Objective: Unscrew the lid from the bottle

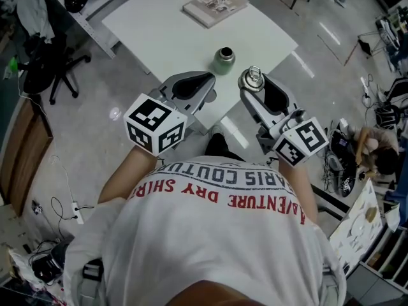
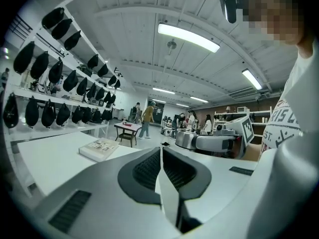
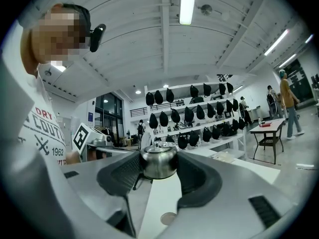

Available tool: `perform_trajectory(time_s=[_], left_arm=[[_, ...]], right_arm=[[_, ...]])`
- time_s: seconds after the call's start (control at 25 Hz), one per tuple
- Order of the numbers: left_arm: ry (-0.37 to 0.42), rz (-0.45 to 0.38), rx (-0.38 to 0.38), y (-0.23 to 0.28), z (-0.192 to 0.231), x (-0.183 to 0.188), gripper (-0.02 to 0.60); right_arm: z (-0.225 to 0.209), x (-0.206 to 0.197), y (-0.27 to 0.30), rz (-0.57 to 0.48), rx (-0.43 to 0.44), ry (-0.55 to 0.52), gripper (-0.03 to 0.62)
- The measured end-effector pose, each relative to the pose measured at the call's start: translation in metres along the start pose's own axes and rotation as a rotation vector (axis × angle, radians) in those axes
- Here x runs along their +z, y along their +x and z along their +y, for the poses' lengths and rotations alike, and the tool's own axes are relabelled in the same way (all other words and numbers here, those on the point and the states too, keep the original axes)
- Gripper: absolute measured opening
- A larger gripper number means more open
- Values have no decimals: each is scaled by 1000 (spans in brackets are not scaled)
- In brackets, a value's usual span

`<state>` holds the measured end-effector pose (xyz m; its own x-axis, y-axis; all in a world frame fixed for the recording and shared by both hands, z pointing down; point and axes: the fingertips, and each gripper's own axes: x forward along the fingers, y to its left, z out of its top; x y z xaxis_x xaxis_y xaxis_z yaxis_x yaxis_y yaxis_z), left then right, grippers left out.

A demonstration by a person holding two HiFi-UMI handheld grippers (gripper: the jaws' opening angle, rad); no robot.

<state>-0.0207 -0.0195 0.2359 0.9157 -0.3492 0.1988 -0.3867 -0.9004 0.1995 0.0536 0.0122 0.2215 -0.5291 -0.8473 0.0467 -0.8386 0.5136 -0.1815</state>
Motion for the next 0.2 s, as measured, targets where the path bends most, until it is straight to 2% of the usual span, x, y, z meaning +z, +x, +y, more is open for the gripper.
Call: perform_trajectory(time_s=[0.2], left_arm=[[-9, 5, -5, 7, 4, -2, 38]], right_arm=[[-7, -2, 5, 5, 0, -5, 232]])
